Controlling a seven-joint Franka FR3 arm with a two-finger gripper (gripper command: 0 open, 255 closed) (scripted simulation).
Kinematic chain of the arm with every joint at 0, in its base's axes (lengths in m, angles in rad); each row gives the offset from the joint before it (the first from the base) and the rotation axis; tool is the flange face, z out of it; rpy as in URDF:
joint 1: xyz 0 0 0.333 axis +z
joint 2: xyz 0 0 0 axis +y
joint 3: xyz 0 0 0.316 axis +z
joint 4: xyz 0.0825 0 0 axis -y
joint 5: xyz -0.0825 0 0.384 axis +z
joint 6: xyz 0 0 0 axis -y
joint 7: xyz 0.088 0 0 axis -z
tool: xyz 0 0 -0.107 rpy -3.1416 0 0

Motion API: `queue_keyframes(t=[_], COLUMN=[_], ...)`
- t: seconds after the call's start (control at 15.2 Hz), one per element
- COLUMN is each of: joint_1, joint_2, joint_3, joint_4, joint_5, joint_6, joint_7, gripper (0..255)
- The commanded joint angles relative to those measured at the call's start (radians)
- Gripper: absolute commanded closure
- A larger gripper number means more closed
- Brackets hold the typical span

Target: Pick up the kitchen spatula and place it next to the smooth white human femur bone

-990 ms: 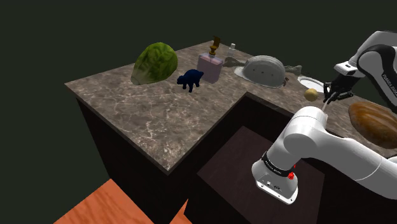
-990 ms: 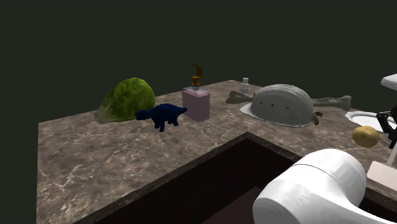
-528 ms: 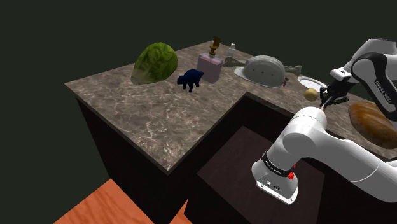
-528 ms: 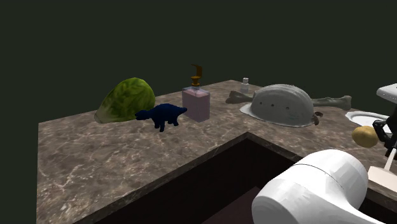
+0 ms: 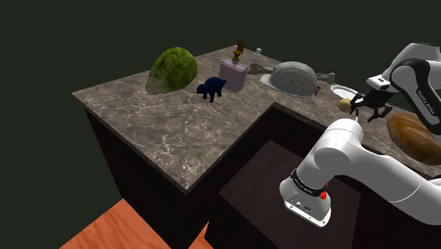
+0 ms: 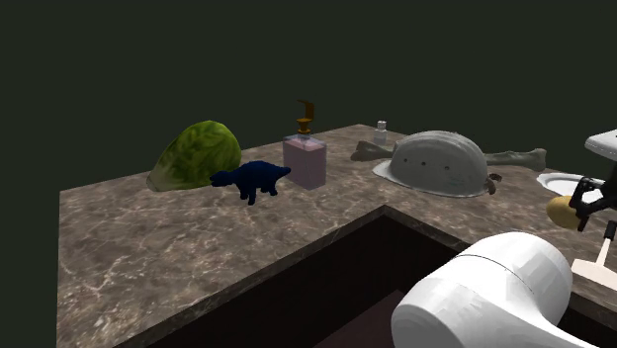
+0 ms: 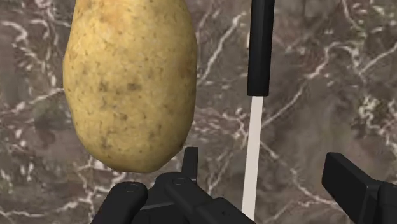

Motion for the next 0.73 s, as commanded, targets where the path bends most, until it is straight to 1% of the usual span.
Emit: queue_keyframes(t=[0.0,0.13,0.4,0.66], joint_1=[0.0,0.0,0.046,0.046], joint_2=[0.0,0.0,0.074,0.074], joint_3=[0.0,0.0,0.099,0.099], joint_4=[0.0,0.0,0.09,0.09], joint_5=[0.0,0.0,0.094,0.094], joint_6=[0.0,0.0,-0.043,-0.042], joint_7=[0.0,0.0,0.008,0.008], gripper=[0,0,0,0])
